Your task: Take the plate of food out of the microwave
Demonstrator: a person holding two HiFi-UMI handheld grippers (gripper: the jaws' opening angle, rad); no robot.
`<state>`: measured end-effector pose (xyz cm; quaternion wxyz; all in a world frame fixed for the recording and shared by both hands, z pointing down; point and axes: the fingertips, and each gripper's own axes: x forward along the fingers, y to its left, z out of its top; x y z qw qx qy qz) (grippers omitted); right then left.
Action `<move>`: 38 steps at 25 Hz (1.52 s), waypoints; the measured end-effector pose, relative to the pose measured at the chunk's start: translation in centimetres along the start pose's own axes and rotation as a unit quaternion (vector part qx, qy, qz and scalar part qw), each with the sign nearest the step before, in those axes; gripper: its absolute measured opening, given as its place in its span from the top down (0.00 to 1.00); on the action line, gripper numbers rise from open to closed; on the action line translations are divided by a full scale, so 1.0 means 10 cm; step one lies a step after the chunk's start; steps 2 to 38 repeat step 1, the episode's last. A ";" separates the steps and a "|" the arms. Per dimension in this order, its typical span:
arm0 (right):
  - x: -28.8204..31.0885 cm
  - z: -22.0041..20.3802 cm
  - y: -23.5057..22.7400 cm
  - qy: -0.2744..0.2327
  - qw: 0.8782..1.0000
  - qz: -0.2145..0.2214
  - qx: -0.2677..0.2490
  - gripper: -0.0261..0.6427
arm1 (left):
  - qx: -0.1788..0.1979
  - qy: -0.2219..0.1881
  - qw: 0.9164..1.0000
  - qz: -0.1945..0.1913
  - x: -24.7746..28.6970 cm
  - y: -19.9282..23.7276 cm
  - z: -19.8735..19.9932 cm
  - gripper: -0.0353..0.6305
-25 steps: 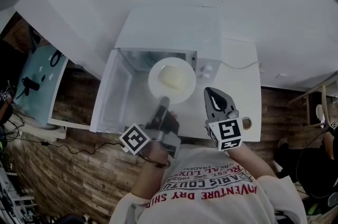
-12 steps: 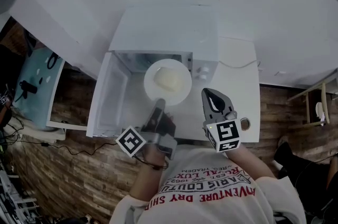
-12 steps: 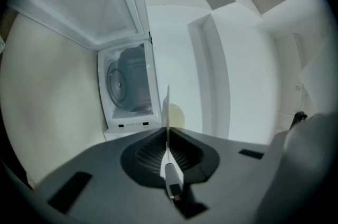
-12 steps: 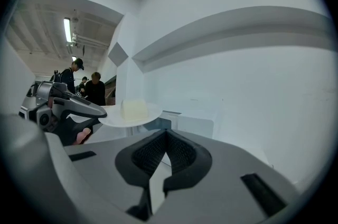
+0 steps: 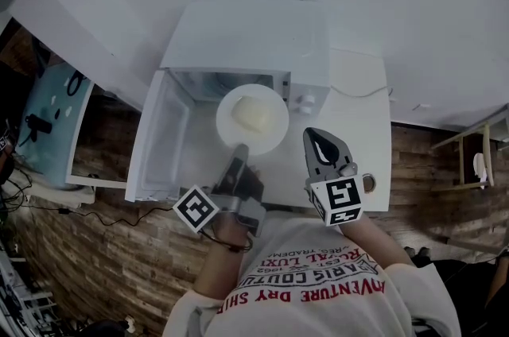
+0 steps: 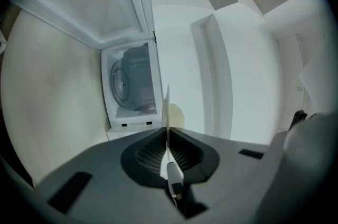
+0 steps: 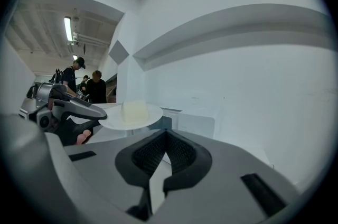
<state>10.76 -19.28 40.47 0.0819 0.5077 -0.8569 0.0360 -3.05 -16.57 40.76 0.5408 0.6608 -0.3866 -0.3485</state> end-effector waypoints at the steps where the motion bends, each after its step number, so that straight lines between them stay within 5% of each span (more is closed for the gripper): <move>1: 0.01 0.00 0.00 0.000 1.000 0.000 0.000 0.96 | 0.000 0.000 1.000 -0.001 0.01 0.00 0.01 0.92; 38: 0.01 0.00 0.00 0.000 1.000 0.000 0.000 0.96 | 0.000 0.000 1.000 -0.001 0.01 0.00 0.01 0.92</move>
